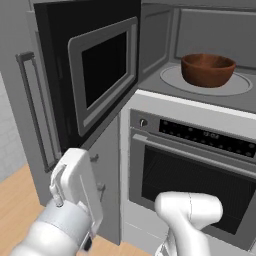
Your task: Pick the potato from the sink and place it in the bowl. Then pick the bowl and place it in the microwave. Then close the microwave door and press the start button.
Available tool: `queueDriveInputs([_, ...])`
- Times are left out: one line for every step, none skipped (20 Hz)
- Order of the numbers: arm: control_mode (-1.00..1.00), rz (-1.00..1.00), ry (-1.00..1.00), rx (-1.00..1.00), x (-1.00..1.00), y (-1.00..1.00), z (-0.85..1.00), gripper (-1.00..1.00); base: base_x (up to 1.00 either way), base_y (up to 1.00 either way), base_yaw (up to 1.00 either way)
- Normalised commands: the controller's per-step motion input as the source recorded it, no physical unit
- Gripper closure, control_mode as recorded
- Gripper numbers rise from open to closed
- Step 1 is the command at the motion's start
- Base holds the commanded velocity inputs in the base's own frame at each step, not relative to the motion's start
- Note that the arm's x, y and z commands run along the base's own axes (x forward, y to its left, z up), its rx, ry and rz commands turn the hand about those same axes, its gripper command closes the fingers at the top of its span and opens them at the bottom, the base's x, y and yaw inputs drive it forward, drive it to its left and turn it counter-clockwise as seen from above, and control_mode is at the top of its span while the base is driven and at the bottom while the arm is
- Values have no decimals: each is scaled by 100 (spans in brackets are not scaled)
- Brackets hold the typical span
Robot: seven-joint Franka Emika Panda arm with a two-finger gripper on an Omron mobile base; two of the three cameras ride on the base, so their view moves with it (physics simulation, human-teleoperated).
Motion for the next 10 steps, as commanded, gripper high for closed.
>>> queueDriveInputs([-100, -1, 0, 0, 20, 78, -45, -100, 0, 0, 0])
queueDriveInputs([-100, -1, 0, 0, 22, 76, -38, -100, 0, 0, 0])
queueDriveInputs([-100, 0, 0, 0, 37, 71, -37, -100, 0, 0, 0])
queueDriveInputs([-100, 0, -5, -1, 37, 84, -41, -100, 0, 0, 0])
queueDriveInputs([-100, 0, -3, -1, 46, 79, -49, -100, 0, 0, 0])
queueDriveInputs([-100, 0, -1, 0, 47, 77, -53, -100, 0, 0, 0])
queueDriveInputs([-100, 0, 0, 0, 49, 76, -53, -100, 0, 0, 0])
queueDriveInputs([-100, 0, 0, 0, 57, 74, -56, -100, 0, 0, 0])
queueDriveInputs([-100, 0, 0, 0, 63, 66, -54, -100, 0, 0, 0])
queueDriveInputs([-100, 0, 0, 0, 65, 61, -53, -100, 0, 0, 0])
